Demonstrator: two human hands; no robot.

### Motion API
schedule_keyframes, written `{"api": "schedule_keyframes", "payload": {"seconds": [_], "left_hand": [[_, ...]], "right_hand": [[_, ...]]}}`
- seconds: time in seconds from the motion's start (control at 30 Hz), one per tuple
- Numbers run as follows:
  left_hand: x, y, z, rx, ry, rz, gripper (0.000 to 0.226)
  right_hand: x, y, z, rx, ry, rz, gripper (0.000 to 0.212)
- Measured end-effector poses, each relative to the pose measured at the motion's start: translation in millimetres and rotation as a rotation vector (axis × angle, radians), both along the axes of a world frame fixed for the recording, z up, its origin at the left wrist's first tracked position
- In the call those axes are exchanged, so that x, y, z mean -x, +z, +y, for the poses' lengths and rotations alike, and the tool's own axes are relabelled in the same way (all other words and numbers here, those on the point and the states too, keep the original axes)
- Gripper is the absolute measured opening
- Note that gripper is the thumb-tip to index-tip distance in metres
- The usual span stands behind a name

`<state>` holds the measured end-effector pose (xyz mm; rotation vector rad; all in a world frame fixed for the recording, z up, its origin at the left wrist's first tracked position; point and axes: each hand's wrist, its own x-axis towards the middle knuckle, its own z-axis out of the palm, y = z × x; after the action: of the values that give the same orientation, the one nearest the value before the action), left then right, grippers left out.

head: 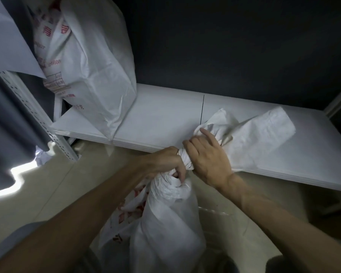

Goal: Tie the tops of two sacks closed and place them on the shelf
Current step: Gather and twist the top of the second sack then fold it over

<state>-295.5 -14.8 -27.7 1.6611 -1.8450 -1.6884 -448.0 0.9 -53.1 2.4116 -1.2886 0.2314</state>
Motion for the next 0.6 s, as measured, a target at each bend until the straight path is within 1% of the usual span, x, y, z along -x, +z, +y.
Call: {"api": "schedule_keyframes", "payload": {"seconds": [0.03, 0.07, 0.13, 0.17, 0.2, 0.23, 0.3, 0.33, 0.37, 0.4, 0.43, 0.47, 0.5, 0.53, 0.57, 0.6], "left_hand": [[0, -2, 2, 0.027, 0.005, 0.003, 0.012], [1, -4, 4, 0.094, 0.016, -0.021, 0.014], [1, -15, 11, 0.318, 0.071, -0.120, 0.031], [1, -21, 15, 0.423, 0.120, -0.158, 0.036], [2, -27, 21, 0.501, 0.159, -0.179, 0.037], [3, -32, 27, 0.570, 0.165, -0.205, 0.036], [6, -38, 34, 0.724, 0.091, -0.324, 0.039], [7, -40, 35, 0.813, 0.041, -0.370, 0.039], [8, -40, 35, 0.898, -0.005, -0.391, 0.039], [9, -40, 34, 0.962, -0.040, -0.396, 0.038], [9, -41, 34, 1.000, -0.060, -0.390, 0.037], [8, -42, 33, 1.009, -0.071, -0.375, 0.037], [7, -44, 31, 0.969, -0.071, -0.327, 0.034], [6, -44, 29, 0.884, -0.063, -0.242, 0.028], [5, -44, 27, 0.767, -0.062, -0.151, 0.019], [4, -42, 24, 0.681, -0.077, -0.090, 0.010]], "right_hand": [[0, 10, -1, -0.047, -0.005, 0.028, 0.025], [4, 14, -5, -0.077, 0.021, 0.037, 0.024], [8, 29, -9, -0.160, 0.037, 0.056, 0.022], [7, 38, -8, -0.226, -0.006, 0.091, 0.020], [7, 40, -10, -0.286, -0.015, 0.118, 0.022], [-3, 53, -5, -0.395, -0.057, 0.129, 0.023], [13, 33, -19, -0.672, -0.174, 0.131, 0.021], [21, 32, -24, -0.824, -0.252, 0.061, 0.023], [28, 36, -22, -0.813, -0.314, 0.033, 0.020], [33, 45, -15, -0.786, -0.321, -0.052, 0.007], [28, 54, -12, -0.866, -0.349, -0.094, 0.028], [27, 55, -15, -1.041, -0.334, -0.226, 0.053], [20, 67, -9, -1.133, -0.315, -0.217, 0.049], [6, 81, -1, -1.178, -0.323, -0.100, 0.039], [-9, 92, 1, -1.258, -0.334, -0.014, 0.018], [-5, 68, -17, -1.265, -0.345, 0.064, 0.018]]}}
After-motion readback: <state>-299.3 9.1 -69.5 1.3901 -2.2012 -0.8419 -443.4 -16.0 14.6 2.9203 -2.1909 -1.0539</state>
